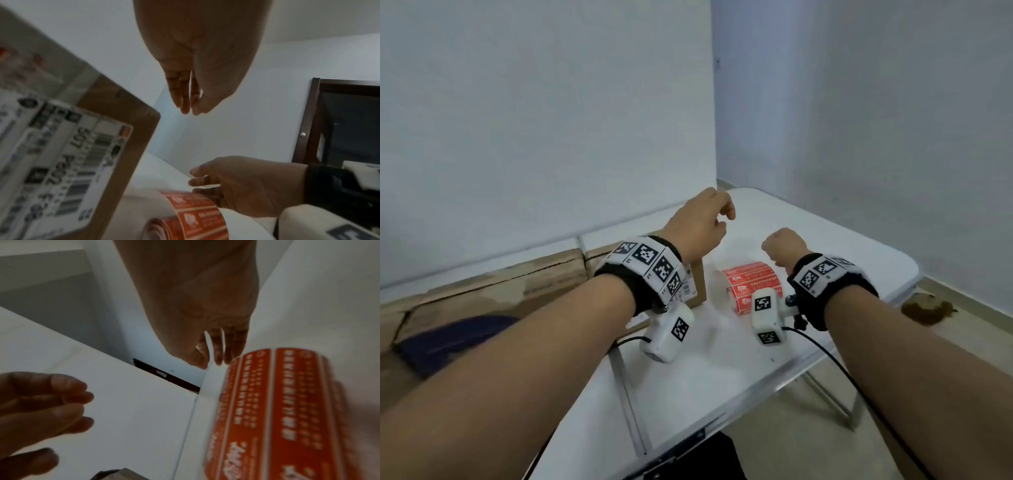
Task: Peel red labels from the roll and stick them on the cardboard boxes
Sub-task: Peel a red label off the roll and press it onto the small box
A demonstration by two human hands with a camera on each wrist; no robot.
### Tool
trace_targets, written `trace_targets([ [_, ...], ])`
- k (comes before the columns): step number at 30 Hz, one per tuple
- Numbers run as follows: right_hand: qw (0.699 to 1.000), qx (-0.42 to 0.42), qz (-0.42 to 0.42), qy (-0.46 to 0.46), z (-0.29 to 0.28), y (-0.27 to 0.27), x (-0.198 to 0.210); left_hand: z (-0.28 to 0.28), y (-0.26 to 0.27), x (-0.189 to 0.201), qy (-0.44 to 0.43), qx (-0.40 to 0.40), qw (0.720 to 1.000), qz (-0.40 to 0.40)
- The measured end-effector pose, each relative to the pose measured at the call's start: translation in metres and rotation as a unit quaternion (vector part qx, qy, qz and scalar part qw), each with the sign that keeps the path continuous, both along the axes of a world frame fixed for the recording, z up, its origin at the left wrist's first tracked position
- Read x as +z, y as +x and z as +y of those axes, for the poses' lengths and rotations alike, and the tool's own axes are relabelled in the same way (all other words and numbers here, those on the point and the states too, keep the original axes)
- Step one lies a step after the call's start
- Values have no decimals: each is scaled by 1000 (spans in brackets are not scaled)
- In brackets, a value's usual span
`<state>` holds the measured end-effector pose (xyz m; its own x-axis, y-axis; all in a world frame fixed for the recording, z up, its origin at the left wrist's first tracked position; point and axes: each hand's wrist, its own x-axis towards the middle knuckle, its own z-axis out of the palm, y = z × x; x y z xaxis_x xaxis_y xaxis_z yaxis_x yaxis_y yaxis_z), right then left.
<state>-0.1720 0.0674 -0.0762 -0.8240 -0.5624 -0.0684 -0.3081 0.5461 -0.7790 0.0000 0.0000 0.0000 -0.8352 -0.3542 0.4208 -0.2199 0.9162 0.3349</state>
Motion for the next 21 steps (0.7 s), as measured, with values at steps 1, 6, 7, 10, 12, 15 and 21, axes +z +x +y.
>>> trace_targets([
  [1, 1000, 7, -17, 18, 4, 1, -4, 2, -3, -4, 6, 0, 1000, -13],
  [6, 993, 45, -109, 15, 13, 7, -17, 13, -9, -24, 49, 27, 996, -66],
  [7, 990, 51, -129, -10, 14, 8, -17, 14, -9, -28, 58, 35, 995, -72],
  [10, 977, 42, -182, -107, 21, 13, -9, 13, -12, -38, 81, 52, 992, -77],
  [12, 963, 33, -216, -158, 26, 18, -4, 12, -14, -41, 93, 61, 990, -82],
  [15, 956, 31, -219, -195, 33, 22, -2, 13, -19, -43, 98, 69, 990, -76],
  [21, 928, 6, -244, -280, 40, 31, 4, 22, -36, -46, 103, 68, 992, -35],
])
